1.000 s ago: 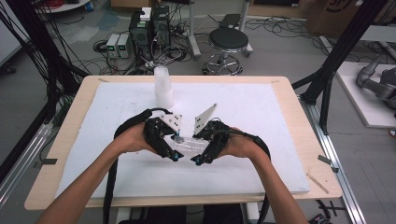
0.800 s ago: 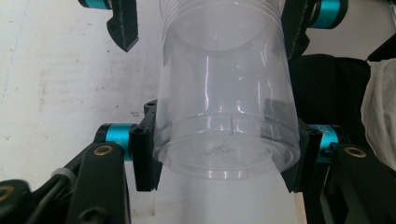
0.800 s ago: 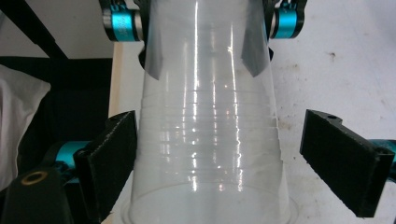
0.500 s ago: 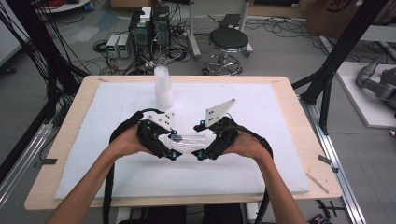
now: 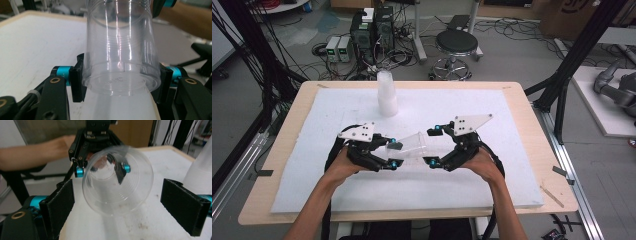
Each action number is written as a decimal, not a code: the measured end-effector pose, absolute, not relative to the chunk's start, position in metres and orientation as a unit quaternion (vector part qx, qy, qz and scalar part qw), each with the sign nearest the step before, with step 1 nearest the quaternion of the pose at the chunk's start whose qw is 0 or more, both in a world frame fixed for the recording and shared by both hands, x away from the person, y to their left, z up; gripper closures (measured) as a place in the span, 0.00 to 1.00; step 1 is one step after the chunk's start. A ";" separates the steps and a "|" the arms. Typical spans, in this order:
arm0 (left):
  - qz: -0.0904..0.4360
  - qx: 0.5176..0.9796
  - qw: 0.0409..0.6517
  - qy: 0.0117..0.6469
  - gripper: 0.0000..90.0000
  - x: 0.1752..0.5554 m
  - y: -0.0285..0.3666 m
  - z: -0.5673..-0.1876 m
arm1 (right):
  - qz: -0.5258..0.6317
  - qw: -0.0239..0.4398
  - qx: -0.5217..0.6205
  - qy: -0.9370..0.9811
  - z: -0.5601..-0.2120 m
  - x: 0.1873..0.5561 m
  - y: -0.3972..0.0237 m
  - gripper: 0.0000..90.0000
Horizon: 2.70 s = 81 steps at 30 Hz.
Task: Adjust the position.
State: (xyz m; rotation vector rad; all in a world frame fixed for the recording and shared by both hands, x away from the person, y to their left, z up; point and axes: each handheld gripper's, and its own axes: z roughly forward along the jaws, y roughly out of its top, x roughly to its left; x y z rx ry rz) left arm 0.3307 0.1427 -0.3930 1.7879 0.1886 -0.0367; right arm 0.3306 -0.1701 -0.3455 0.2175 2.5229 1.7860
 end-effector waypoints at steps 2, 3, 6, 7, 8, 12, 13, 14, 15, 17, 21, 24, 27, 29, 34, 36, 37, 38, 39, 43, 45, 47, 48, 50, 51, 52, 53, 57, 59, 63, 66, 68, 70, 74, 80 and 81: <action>-0.016 0.764 0.640 0.078 0.46 0.330 0.144 -0.395 | 0.585 0.025 0.077 0.807 -0.349 0.330 -0.172 0.13; -0.014 0.758 0.647 0.077 0.46 0.330 0.144 -0.396 | 0.588 0.027 0.079 0.805 -0.351 0.329 -0.172 0.13; -0.012 0.748 0.660 0.076 0.46 0.329 0.145 -0.397 | 0.595 0.032 0.084 0.798 -0.355 0.330 -0.174 0.13; -0.013 0.744 0.663 0.078 0.46 0.328 0.146 -0.397 | 0.597 0.032 0.085 0.797 -0.356 0.330 -0.174 0.13; -0.013 0.740 0.668 0.078 0.46 0.327 0.146 -0.396 | 0.599 0.030 0.087 0.795 -0.357 0.329 -0.175 0.13; -0.013 0.738 0.670 0.076 0.46 0.327 0.146 -0.396 | 0.613 0.031 0.083 0.785 -0.358 0.328 -0.175 0.13; -0.015 0.738 0.670 0.077 0.46 0.327 0.145 -0.396 | 0.614 0.030 0.087 0.784 -0.358 0.328 -0.175 0.13; -0.013 0.739 0.669 0.077 0.46 0.327 0.145 -0.396 | 0.614 0.031 0.086 0.784 -0.359 0.327 -0.175 0.13; -0.014 0.738 0.670 0.077 0.46 0.327 0.145 -0.396 | 0.616 0.030 0.083 0.783 -0.359 0.328 -0.175 0.13; -0.016 0.736 0.673 0.077 0.46 0.327 0.145 -0.397 | 0.616 0.029 0.085 0.783 -0.359 0.327 -0.174 0.13; -0.018 0.738 0.671 0.072 0.46 0.326 0.139 -0.396 | 0.619 0.024 0.079 0.781 -0.361 0.327 -0.170 0.13; -0.020 0.741 0.668 0.065 0.46 0.324 0.132 -0.397 | 0.624 0.018 0.075 0.778 -0.362 0.326 -0.164 0.13; -0.023 0.743 0.667 0.060 0.46 0.323 0.127 -0.397 | 0.625 0.013 0.070 0.777 -0.363 0.326 -0.159 0.13; -0.023 0.742 0.667 0.058 0.46 0.323 0.125 -0.397 | 0.628 0.009 0.067 0.775 -0.363 0.326 -0.156 0.13; -0.024 0.737 0.673 0.060 0.46 0.323 0.123 -0.397 | 0.632 0.004 0.063 0.772 -0.364 0.327 -0.151 0.13; -0.023 0.739 0.671 0.060 0.46 0.323 0.124 -0.397 | 0.634 0.001 0.064 0.771 -0.364 0.327 -0.150 0.14; -0.023 0.740 0.670 0.060 0.46 0.323 0.124 -0.397 | 0.634 0.001 0.064 0.770 -0.364 0.327 -0.150 0.14; -0.023 0.740 0.669 0.060 0.46 0.324 0.124 -0.398 | 0.636 -0.001 0.063 0.769 -0.364 0.327 -0.150 0.15; -0.023 0.740 0.670 0.059 0.46 0.324 0.124 -0.398 | 0.638 -0.005 0.062 0.768 -0.364 0.327 -0.150 0.18; -0.024 0.741 0.669 0.056 0.46 0.324 0.123 -0.398 | 0.643 -0.009 0.058 0.763 -0.364 0.327 -0.149 0.20; -0.026 0.742 0.668 0.055 0.46 0.324 0.123 -0.398 | 0.646 -0.014 0.051 0.762 -0.364 0.327 -0.148 0.23; -0.026 0.742 0.668 0.055 0.46 0.324 0.123 -0.398 | 0.646 -0.014 0.050 0.761 -0.364 0.327 -0.148 0.26; -0.027 0.742 0.668 0.054 0.46 0.324 0.123 -0.398 | 0.647 -0.016 0.049 0.761 -0.364 0.327 -0.148 0.30; -0.026 0.743 0.666 0.054 0.46 0.324 0.123 -0.398 | 0.648 -0.018 0.048 0.760 -0.364 0.328 -0.149 0.32; -0.027 0.743 0.666 0.053 0.46 0.324 0.123 -0.398 | 0.647 -0.018 0.047 0.760 -0.364 0.328 -0.149 0.33; -0.027 0.743 0.666 0.053 0.46 0.324 0.123 -0.398 | 0.647 -0.018 0.048 0.761 -0.364 0.328 -0.149 0.34; -0.027 0.743 0.667 0.053 0.46 0.323 0.123 -0.398 | 0.648 -0.018 0.047 0.760 -0.364 0.328 -0.149 0.34; -0.027 0.744 0.666 0.053 0.46 0.323 0.123 -0.398 | 0.649 -0.020 0.046 0.759 -0.364 0.328 -0.149 0.36; -0.027 0.744 0.665 0.054 0.46 0.324 0.123 -0.398 | 0.648 -0.019 0.047 0.760 -0.364 0.328 -0.149 0.36; -0.026 0.745 0.665 0.052 0.44 0.324 0.123 -0.398 | 0.649 -0.024 0.050 0.759 -0.364 0.328 -0.149 0.36; -0.006 0.746 0.661 0.079 0.10 0.322 0.123 -0.397 | 0.650 -0.021 0.053 0.758 -0.364 0.329 -0.150 0.36; -0.006 0.748 0.658 0.085 0.07 0.323 0.125 -0.397 | 0.649 -0.019 0.057 0.758 -0.364 0.329 -0.151 0.36; 0.004 0.753 0.652 0.090 0.07 0.323 0.127 -0.397 | 0.648 -0.018 0.059 0.759 -0.363 0.329 -0.153 0.36; 0.024 0.760 0.640 0.111 0.07 0.323 0.133 -0.397 | 0.644 -0.011 0.065 0.762 -0.363 0.331 -0.155 0.36; 0.076 0.784 0.592 0.169 0.08 0.319 0.152 -0.408 | 0.600 0.014 0.114 0.792 -0.361 0.337 -0.164 0.36; 0.085 0.784 0.588 0.178 0.08 0.319 0.157 -0.411 | 0.587 0.020 0.121 0.800 -0.361 0.339 -0.165 0.36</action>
